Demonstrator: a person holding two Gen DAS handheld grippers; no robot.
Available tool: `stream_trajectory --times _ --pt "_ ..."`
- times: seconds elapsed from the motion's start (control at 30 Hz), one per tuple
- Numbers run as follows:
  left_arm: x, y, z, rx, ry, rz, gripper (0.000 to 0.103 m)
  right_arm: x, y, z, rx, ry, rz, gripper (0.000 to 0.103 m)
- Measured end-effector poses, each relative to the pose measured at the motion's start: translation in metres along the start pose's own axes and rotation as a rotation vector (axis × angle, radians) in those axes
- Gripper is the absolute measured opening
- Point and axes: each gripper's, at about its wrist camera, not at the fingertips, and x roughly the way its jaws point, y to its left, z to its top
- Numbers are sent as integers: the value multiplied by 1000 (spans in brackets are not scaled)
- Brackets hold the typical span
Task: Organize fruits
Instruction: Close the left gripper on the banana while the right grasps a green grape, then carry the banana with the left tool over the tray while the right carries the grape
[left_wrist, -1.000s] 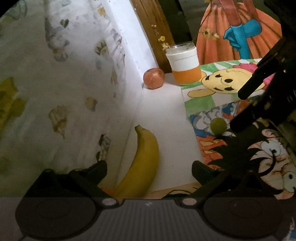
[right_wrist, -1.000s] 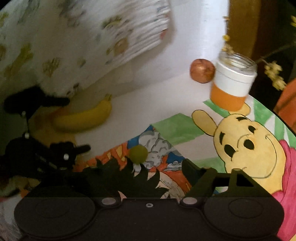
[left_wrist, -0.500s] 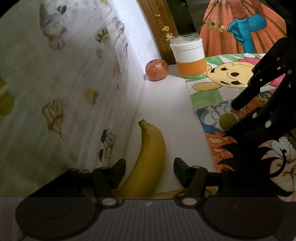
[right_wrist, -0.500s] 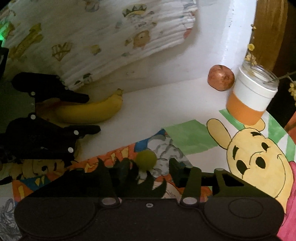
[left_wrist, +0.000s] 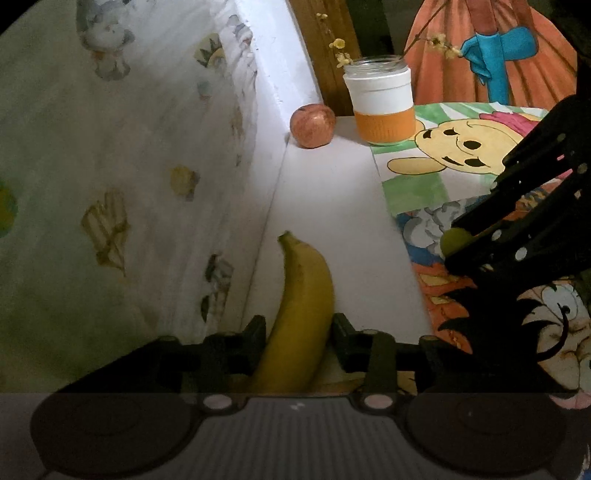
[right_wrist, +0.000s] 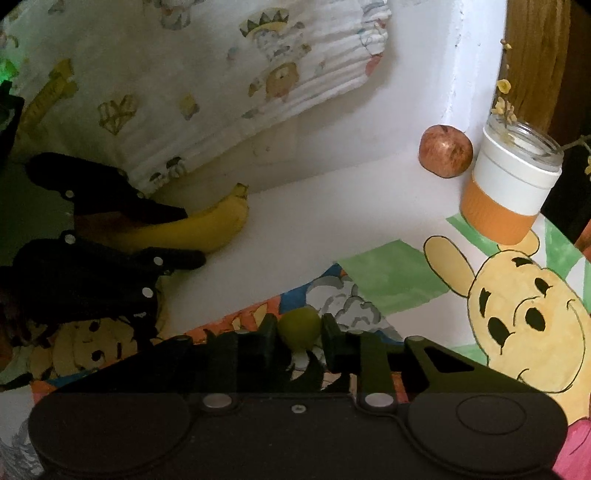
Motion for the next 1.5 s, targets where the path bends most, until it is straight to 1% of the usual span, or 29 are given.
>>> stream_trajectory --times 0.13,0.2,0.27,0.33,0.47,0.6,0.83,1.0,1.1,1.33,1.5 --pt "-4 -3 2 10 18 -9 40 -7 5 0 2 -2 3 28" --pt "-9 -3 2 -12 29 -37 39 -14 9 -2 6 -8 4 28" --pt "-15 -3 1 -28 31 -49 38 -21 12 -2 9 -14 1 28" --pt "-22 -2 1 -53 36 -76 35 -30 15 -3 12 -21 -1 28" --pt "-35 -4 0 -96 46 -136 35 -48 23 -8 17 -35 -8 28" --pt "-48 -9 -2 -114 46 -162 35 -66 32 -15 22 -50 -16 28" --pt "-77 -16 -5 -160 17 -237 35 -98 43 -32 52 -89 -36 28" --pt "-91 -22 -8 -225 -1 -371 35 -120 43 -47 95 -121 -57 28" --pt "-97 -31 -12 -241 -15 -415 35 -134 41 -57 124 -139 -71 28" --pt "-118 -49 -17 -277 -42 -473 35 -165 38 -85 177 -176 -106 28" --pt "-135 -61 -12 -270 -61 -499 35 -184 36 -110 210 -179 -156 28"
